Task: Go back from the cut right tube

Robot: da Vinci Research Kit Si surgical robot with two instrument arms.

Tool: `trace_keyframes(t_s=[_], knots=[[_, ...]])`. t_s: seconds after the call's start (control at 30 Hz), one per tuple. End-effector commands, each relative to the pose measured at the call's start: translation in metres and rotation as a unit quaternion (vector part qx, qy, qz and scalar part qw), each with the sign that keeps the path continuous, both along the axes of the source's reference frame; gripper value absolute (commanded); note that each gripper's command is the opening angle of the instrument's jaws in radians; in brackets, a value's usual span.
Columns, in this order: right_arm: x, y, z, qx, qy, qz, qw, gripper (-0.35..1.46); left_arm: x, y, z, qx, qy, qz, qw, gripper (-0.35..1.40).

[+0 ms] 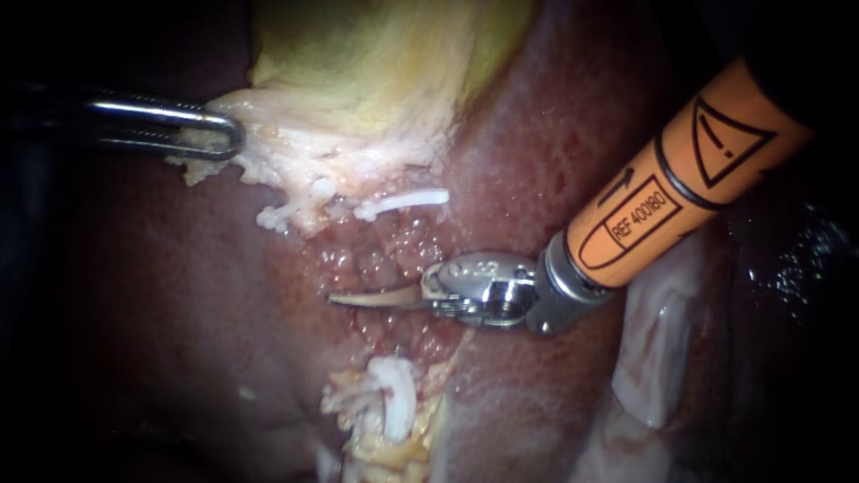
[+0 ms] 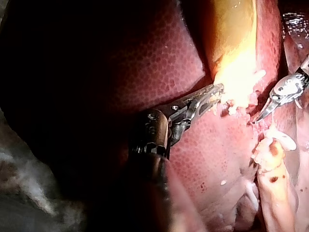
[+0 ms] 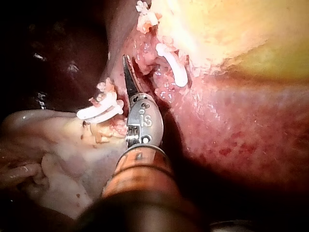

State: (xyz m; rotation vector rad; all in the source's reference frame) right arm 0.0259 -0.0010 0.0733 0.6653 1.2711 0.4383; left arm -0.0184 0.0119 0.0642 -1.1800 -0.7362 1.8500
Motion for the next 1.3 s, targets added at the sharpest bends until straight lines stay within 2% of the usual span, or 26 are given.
trace_keyframes(t_s=[0.03, 0.07, 0.1, 0.17, 0.23, 0.33, 0.47, 0.73, 0.8, 0.87, 0.93, 1.03, 1.1, 1.23, 1.3], knots=[[0.0000, -0.0001, 0.0000, 0.002, 0.003, 0.002, 1.0000, -0.35, 0.0000, 0.0000, 0.0000, 0.000, 0.000, 0.000, 1.0000, -0.35], [0.0001, -0.0001, -0.0001, 0.005, 0.006, 0.005, 1.0000, -0.35, 0.0000, 0.0000, 0.0000, 0.000, 0.000, 0.000, 1.0000, -0.35], [0.0002, -0.0002, -0.0001, 0.004, 0.010, 0.012, 0.9999, -0.16, 0.0000, 0.0000, 0.0000, 0.000, 0.000, 0.000, 1.0000, -0.35], [0.0006, -0.0003, -0.0001, 0.005, 0.021, 0.019, 0.9996, 0.57, 0.0000, 0.0000, 0.0000, 0.000, 0.000, 0.000, 1.0000, -0.35], [0.0013, -0.0004, -0.0002, 0.005, 0.036, 0.030, 0.9989, 1.03, 0.0000, 0.0000, 0.0001, 0.000, 0.000, 0.000, 1.0000, -0.35], [0.0020, -0.0008, -0.0003, 0.004, 0.049, 0.038, 0.9980, 1.23, 0.0000, 0.0000, 0.0001, 0.000, 0.000, 0.000, 1.0000, -0.35], [0.0026, -0.0015, -0.0004, 0.003, 0.052, 0.037, 0.9980, 1.26, 0.0000, 0.0000, 0.0001, 0.000, 0.000, 0.000, 1.0000, -0.35], [0.0019, -0.0018, -0.0005, 0.003, 0.052, 0.036, 0.9980, 1.31, 0.0000, 0.0000, 0.0001, 0.000, 0.000, 0.000, 1.0000, -0.35], [0.0013, -0.0021, -0.0008, -0.002, 0.042, 0.038, 0.9984, 1.33, 0.0000, 0.0000, 0.0001, 0.000, 0.000, 0.000, 1.0000, -0.35], [0.0006, -0.0025, -0.0011, -0.022, 0.017, 0.041, 0.9988, 1.38, 0.0001, 0.0000, 0.0001, 0.000, 0.000, 0.000, 1.0000, -0.35], [-0.0001, -0.0027, -0.0014, -0.046, -0.008, 0.031, 0.9984, 1.40, 0.0001, 0.0000, 0.0001, 0.000, 0.000, 0.000, 1.0000, -0.35], [-0.0015, -0.0029, -0.0020, -0.098, -0.050, 0.010, 0.9939, 1.43, 0.0001, 0.0000, 0.0001, 0.000, 0.000, 0.001, 1.0000, -0.35], [-0.0031, -0.0027, -0.0026, -0.130, -0.070, -0.007, 0.9890, 1.43, 0.0001, 0.0000, 0.0001, 0.000, 0.000, 0.001, 1.0000, -0.35], [-0.0070, -0.0017, -0.0042, -0.177, -0.089, -0.034, 0.9796, 1.43, 0.0002, 0.0000, 0.0001, 0.000, 0.000, 0.001, 1.0000, -0.35], [-0.0091, -0.0010, -0.0052, -0.189, -0.101, -0.039, 0.9759, 1.43, 0.0002, 0.0000, 0.0001, 0.000, 0.000, 0.001, 1.0000, -0.35]])
